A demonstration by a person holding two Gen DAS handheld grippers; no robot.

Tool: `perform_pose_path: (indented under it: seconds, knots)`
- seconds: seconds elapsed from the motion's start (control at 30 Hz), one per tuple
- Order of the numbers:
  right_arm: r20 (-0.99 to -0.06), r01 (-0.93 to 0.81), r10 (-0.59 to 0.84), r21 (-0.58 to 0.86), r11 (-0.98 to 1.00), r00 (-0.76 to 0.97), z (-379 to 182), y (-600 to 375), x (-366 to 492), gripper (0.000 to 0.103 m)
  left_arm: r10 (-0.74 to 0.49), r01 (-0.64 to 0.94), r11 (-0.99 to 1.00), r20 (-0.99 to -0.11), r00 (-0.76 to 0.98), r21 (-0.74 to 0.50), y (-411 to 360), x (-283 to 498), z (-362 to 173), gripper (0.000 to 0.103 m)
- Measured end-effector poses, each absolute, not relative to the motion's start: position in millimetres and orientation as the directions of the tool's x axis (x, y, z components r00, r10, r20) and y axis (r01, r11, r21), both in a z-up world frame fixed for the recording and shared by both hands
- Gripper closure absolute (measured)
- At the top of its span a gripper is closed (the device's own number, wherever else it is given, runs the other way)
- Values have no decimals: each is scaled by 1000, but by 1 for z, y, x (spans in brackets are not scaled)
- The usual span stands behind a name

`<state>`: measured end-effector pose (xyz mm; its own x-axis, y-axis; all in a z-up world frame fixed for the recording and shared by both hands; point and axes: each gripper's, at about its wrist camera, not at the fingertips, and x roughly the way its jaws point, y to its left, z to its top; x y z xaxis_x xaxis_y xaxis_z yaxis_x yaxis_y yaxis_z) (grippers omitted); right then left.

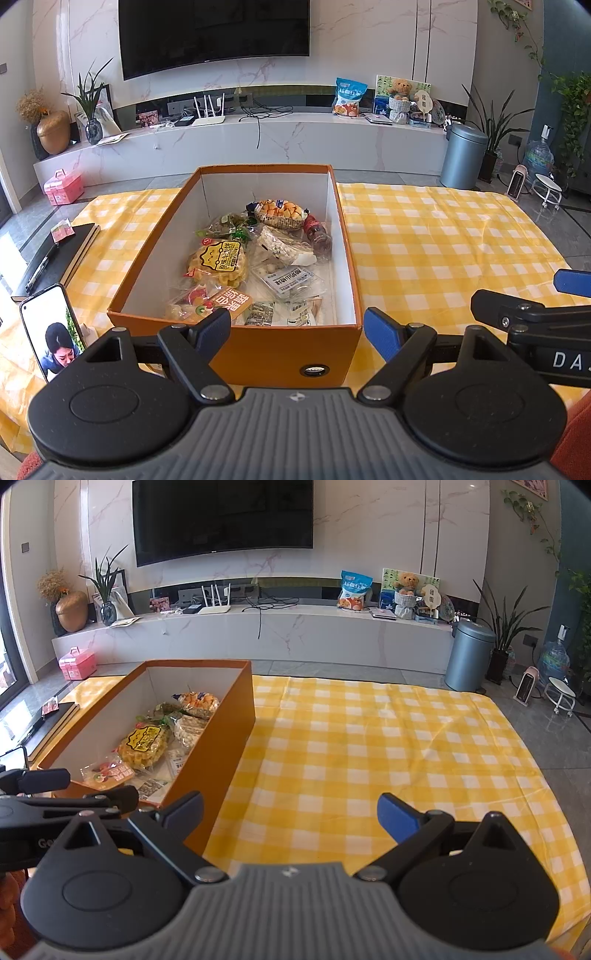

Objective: Organize snacks

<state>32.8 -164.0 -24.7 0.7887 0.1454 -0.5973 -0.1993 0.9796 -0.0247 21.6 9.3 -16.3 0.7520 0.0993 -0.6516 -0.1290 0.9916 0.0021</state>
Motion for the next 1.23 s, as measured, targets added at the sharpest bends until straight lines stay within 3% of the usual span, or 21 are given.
perform_pose_path:
  seconds: [1.23]
  knots:
    - [-601,-198,148,-17,980,785,-28,-164,32,5,99,-127,992,-647,756,3,8,22,-11,7]
